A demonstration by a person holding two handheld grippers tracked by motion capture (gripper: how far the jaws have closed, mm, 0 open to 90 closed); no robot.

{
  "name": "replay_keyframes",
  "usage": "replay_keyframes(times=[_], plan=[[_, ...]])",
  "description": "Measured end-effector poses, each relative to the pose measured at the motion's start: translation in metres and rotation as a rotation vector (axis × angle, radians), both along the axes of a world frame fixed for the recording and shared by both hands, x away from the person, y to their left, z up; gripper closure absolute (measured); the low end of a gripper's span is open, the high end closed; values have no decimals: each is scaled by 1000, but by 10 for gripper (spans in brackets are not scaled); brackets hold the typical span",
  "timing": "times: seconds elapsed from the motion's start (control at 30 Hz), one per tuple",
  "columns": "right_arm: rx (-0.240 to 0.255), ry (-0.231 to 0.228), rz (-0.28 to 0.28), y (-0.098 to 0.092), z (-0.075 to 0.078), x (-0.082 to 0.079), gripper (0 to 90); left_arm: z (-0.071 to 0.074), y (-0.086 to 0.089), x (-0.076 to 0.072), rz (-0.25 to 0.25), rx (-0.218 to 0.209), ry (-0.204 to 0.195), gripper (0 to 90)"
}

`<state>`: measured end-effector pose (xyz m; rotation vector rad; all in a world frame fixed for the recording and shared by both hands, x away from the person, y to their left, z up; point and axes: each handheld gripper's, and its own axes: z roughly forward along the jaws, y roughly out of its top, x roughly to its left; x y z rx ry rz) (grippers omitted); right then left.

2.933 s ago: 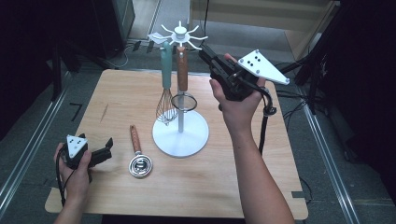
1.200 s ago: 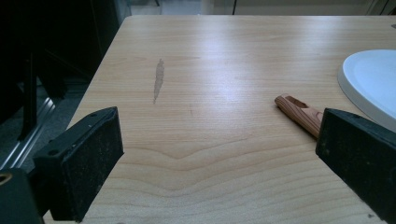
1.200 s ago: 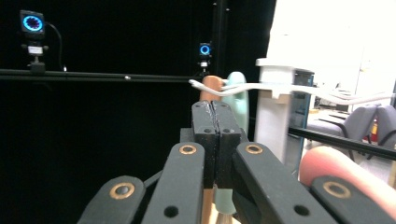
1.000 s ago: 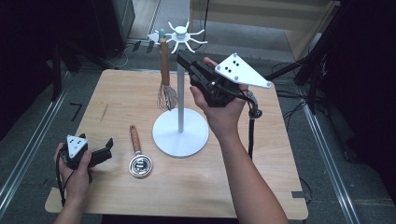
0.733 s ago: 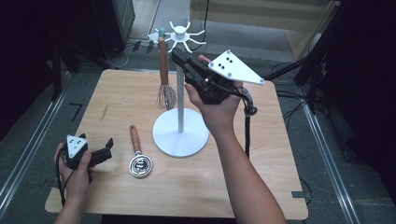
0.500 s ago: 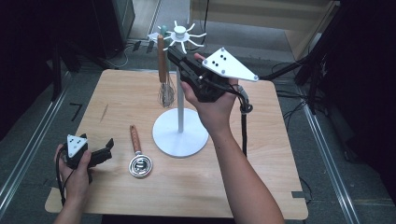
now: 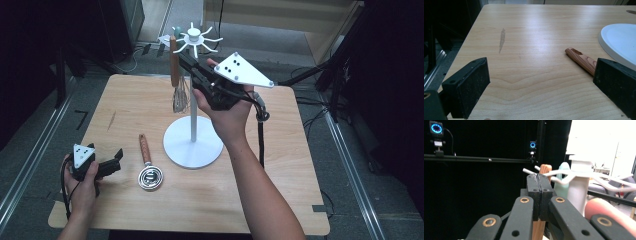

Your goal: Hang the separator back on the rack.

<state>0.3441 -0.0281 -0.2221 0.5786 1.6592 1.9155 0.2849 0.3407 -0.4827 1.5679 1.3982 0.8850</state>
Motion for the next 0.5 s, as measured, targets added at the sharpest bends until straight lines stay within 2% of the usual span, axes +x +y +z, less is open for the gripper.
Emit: replay_keyframes(times=[0.1, 0.33, 0.5], plan=[[-11, 4, 1, -5, -4, -4, 900, 0, 0, 0, -8, 8, 7, 13], [-27, 30, -8, -20, -16, -8, 768, 0, -1, 0, -6, 11, 5, 13], [-25, 58, -40, -35, -30, -10, 696, 0, -1, 0, -8, 14, 8, 13]])
